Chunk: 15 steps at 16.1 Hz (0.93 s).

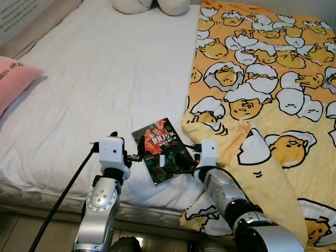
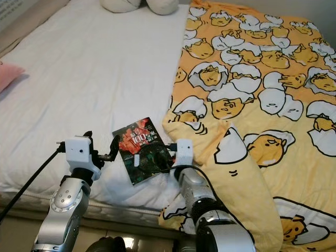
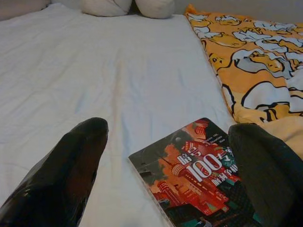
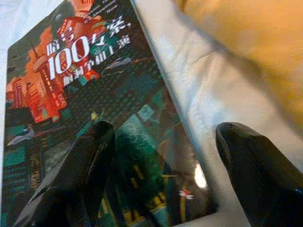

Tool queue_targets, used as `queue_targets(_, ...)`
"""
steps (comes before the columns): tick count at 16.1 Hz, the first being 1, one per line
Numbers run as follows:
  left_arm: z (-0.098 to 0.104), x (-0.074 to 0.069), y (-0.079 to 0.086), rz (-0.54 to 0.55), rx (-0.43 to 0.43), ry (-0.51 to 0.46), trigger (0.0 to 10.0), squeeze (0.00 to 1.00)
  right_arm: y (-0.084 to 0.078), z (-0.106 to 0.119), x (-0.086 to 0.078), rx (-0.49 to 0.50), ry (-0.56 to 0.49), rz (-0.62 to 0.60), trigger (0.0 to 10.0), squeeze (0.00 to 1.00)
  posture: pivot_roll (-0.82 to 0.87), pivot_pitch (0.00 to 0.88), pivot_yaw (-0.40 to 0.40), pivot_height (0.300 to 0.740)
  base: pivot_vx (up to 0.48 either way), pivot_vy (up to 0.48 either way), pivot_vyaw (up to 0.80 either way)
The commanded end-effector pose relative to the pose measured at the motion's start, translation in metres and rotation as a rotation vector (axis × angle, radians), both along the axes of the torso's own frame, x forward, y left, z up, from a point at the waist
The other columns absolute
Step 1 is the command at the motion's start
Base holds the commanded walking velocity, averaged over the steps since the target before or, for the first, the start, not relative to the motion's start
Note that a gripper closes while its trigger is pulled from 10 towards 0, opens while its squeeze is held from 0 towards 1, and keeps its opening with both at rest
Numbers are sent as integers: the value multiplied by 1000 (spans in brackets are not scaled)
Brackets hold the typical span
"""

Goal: Clean up the room

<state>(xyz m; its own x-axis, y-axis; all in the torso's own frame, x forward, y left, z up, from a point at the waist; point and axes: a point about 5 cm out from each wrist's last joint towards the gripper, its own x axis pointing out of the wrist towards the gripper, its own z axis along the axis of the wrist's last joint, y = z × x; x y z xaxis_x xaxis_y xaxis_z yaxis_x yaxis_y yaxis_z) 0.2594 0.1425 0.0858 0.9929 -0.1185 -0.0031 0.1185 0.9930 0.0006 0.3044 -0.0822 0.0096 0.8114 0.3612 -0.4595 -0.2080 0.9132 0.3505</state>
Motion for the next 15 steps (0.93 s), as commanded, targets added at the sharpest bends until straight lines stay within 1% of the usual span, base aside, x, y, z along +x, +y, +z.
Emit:
queue_targets(1, 1, 1, 2, 8, 2, -2, 10000, 0, 2, -2, -1, 29, 38, -8, 10000, 0, -47, 136, -20, 740, 0, 0, 0)
queue_targets(3, 1, 2, 2, 10, 2, -1, 10000, 0, 7, -4, -3, 89, 79, 5, 10000, 0, -48, 133, -18, 740, 0, 0, 0)
queue_targets(4, 2, 3, 2, 11, 2, -2, 10000, 0, 9, -4, -4, 101, 89, 14, 9333, 0, -49, 133, -16, 740, 0, 0, 0)
queue_targets(5, 2, 4, 3, 11, 4, -4, 10000, 0, 11, -5, -5, 109, 101, 27, 5569, 0, -51, 132, -15, 740, 0, 0, 0)
queue_targets(6, 3, 5, 3, 11, 4, -4, 10000, 0, 12, -5, -5, 109, 104, 31, 2275, 0, -52, 132, -15, 740, 0, 0, 0)
queue_targets(7, 3, 5, 3, 11, 4, -4, 10000, 0, 12, -5, -5, 108, 105, 31, 1412, 0, -52, 131, -15, 740, 0, 0, 0)
queue_targets(8, 3, 5, 3, 11, 4, -4, 10000, 0, 11, -5, -5, 105, 105, 28, 0, 0, -51, 132, -14, 740, 0, 0, 0)
queue_targets(10, 1, 5, 3, 13, 5, 1, 10000, 0, 11, -4, -4, 105, 93, 18, 0, 0, -51, 134, -14, 740, 0, 0, 0)
queue_targets(15, 2, 6, 4, 15, 6, 5, 10000, 0, 10, -5, -5, 115, 100, 5, 0, 0, -49, 137, -9, 740, 0, 0, 0)
